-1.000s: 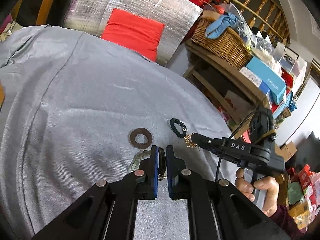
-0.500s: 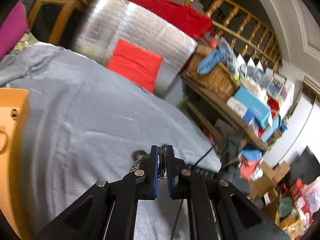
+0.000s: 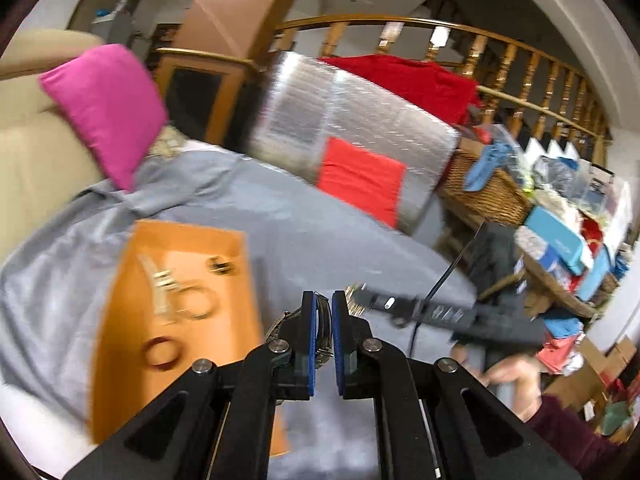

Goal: Organize jewelry
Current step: 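Open the left tool to drop the watch while the right tool drops the brooch into the tray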

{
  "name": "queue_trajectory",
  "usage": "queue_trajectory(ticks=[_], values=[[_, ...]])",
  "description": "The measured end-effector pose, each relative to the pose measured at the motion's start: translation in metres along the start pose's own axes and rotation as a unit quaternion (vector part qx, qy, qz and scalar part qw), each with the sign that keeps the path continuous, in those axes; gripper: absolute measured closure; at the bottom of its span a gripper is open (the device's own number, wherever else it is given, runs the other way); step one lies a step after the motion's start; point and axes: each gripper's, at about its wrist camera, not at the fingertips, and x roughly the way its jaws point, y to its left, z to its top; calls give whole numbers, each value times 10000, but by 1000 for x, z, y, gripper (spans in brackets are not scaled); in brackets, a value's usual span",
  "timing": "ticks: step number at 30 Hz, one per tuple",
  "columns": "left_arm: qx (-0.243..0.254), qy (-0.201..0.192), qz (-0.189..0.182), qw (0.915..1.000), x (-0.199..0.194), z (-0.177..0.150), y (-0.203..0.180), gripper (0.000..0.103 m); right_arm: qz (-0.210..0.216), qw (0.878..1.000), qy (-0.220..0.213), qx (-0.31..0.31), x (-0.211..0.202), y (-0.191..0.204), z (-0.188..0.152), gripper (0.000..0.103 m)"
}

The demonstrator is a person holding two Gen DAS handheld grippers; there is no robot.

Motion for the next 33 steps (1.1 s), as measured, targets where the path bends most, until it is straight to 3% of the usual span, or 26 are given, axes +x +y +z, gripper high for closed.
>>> queue_trajectory(ticks=[7,16,24,33], values=[[-472,318,471,9973,6,-22,73,95,-101,9959,834,-333,73,56,-1,88],[-759,576,584,9937,25,-48,107,95,-616,9827,1735,-210,159,62,-11,88],[-724,789,836,9907,42,-56,120,95,-1398,9682,2045,-342,199,53,-20,88],[-727,1057,1060,9861,62,-59,128,95,-1725,9559,2301,-601,221,48,-22,88]])
